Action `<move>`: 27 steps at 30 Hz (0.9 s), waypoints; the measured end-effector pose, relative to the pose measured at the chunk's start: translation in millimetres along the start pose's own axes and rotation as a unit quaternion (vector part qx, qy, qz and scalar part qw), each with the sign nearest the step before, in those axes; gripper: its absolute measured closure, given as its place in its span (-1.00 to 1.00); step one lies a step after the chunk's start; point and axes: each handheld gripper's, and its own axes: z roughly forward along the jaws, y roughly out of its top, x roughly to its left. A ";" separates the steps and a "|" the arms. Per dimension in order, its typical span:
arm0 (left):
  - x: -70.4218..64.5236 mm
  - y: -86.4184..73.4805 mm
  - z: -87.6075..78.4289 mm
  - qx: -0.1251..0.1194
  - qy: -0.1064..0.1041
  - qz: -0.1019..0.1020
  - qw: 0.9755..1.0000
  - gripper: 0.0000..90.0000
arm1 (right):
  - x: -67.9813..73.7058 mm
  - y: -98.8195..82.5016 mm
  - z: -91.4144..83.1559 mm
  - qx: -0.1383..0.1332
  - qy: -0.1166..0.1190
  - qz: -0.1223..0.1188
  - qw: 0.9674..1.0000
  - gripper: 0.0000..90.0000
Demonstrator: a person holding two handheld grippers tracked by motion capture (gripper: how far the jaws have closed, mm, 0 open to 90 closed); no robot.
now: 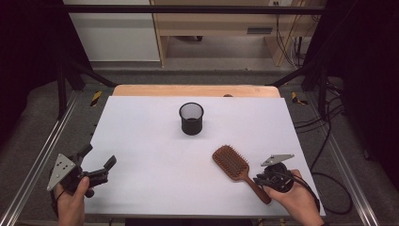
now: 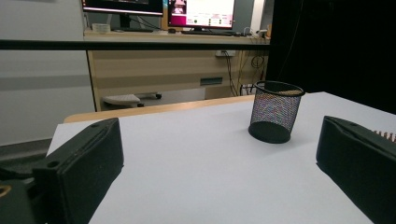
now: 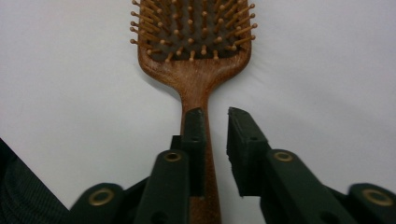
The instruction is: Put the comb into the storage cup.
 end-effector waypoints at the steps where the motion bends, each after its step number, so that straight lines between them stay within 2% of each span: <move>1: -0.1 0.0 0.1 0.000 0.000 0.001 1.000 -0.98 | 2.4 0.7 -0.1 -0.001 0.001 0.000 1.000 0.47; 4: -0.2 0.0 0.2 0.001 0.000 0.001 1.000 -0.98 | 5.4 1.6 0.3 0.000 0.001 -0.001 1.000 0.24; 6: -0.2 0.0 0.2 0.001 0.000 0.002 1.000 -0.98 | 6.1 1.6 0.8 0.003 0.001 -0.002 1.000 0.16; 7: -0.2 0.0 0.3 0.002 -0.001 0.003 1.000 -0.98 | 7.2 1.8 2.3 0.006 0.001 0.002 1.000 -0.02; 10: -0.4 0.0 0.3 0.002 -0.001 0.003 1.000 -0.98 | 8.4 1.7 3.7 0.005 0.000 0.002 1.000 -0.10; 15: -0.2 0.0 0.2 0.003 -0.001 0.003 1.000 -0.98 | 11.5 3.1 9.4 0.011 -0.010 -0.002 1.000 -0.48; 16: -0.2 0.0 0.2 0.003 -0.001 0.003 1.000 -0.98 | 11.5 3.1 9.4 0.011 -0.010 -0.002 1.000 -0.48; 17: -0.2 0.0 0.2 0.003 -0.001 0.003 1.000 -0.98 | 12.2 4.6 11.9 0.018 -0.008 0.006 1.000 -0.63; 20: -0.5 -0.1 0.4 0.003 -0.002 0.002 1.000 -0.98 | 12.7 6.8 17.6 0.027 -0.005 0.005 1.000 -0.80; 27: -0.1 -0.1 0.4 0.003 -0.003 0.002 1.000 -0.98 | 16.7 13.6 32.1 0.058 -0.005 0.004 0.998 -0.83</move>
